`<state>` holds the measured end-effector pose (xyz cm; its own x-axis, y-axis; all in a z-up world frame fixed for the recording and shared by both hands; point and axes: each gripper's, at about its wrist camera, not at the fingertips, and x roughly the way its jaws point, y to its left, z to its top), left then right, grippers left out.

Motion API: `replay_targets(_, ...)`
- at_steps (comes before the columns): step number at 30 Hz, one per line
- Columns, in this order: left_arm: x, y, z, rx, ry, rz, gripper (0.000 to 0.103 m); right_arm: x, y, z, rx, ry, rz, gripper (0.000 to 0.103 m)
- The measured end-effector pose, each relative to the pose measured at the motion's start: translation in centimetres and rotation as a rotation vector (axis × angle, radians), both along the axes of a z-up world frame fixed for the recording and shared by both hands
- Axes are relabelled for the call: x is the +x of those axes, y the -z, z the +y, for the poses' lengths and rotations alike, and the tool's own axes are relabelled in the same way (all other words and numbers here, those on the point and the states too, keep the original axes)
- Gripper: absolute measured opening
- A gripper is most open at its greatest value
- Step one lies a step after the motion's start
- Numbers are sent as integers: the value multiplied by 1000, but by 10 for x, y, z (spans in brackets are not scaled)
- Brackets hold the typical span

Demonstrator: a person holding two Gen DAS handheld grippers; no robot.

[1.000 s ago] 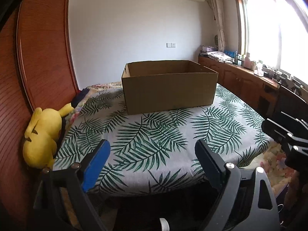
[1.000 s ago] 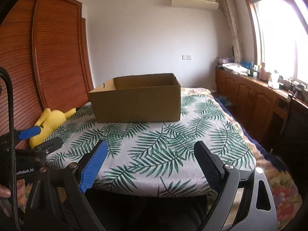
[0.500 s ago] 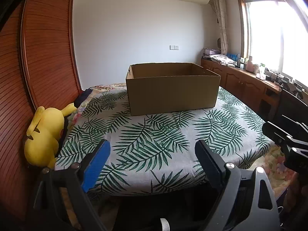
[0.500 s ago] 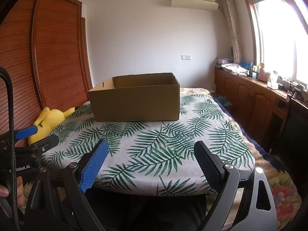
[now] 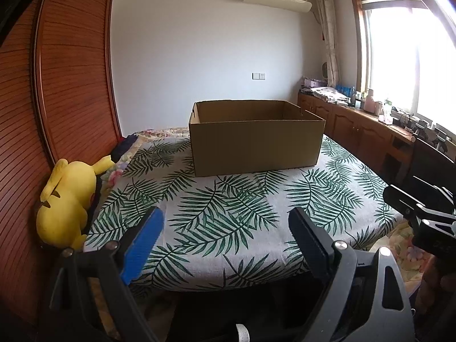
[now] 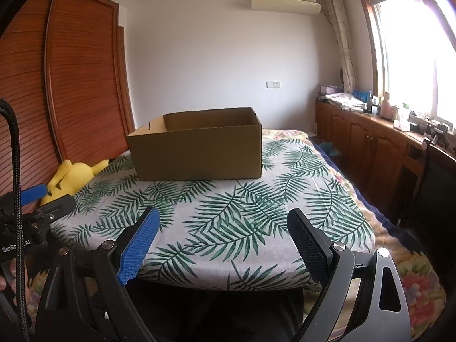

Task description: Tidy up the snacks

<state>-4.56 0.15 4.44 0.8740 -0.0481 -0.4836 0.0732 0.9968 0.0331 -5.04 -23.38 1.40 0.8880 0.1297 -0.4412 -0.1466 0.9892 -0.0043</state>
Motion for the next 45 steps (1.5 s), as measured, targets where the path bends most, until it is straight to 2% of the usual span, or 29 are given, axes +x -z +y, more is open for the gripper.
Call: replay_targets(45,-2,2,0,8,-6,-4,91,0,0,-4,6,-4,-2,92)
